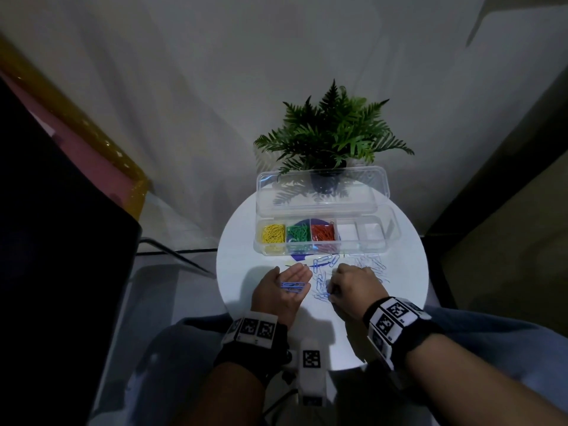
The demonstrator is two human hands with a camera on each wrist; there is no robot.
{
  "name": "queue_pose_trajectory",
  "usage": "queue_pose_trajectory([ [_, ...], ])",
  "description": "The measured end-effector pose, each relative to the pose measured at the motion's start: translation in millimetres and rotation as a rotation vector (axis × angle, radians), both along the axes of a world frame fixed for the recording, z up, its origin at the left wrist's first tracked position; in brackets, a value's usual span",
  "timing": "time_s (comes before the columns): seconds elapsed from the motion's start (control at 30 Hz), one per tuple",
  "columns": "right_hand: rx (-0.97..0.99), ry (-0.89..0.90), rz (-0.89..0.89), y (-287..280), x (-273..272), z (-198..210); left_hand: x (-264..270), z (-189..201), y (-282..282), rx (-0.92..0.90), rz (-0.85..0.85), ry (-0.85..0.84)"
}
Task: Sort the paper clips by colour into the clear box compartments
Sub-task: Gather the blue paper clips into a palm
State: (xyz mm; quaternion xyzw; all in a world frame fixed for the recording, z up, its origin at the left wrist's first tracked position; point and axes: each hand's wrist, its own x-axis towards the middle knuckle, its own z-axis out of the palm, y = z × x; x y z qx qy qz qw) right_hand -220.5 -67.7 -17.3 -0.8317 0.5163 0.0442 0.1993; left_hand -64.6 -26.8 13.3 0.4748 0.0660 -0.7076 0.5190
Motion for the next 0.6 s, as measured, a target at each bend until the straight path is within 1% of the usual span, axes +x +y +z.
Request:
queue_pose_trajectory([
  [0.17, 0.016, 0.002, -0.063, -2.2, -3.7, 1.9, -1.2, 2.2, -0.7, 0.0, 0.008, 0.02],
  [0.3, 0.048, -0.009, -0.006, -1.4, -1.9, 1.8, -1.2, 1.6, -0.5, 0.005, 0.005, 0.018],
  [0.4, 0.076, 0.024, 0.039, -1.1, -0.9, 0.5, -1.9, 1.3, -0.7, 0.007, -0.004, -0.006],
  [0.5, 0.126, 0.05, 0.034, -1.3, -2.2, -1.2, -2.3, 0.5, -0.7, 0.008, -0.006, -0.018],
  [0.6, 0.168, 0.028, 0.024, -2.2, -4.3, 0.4, -2.3, -0.4, -0.8, 0.007, -0.005, -0.025],
])
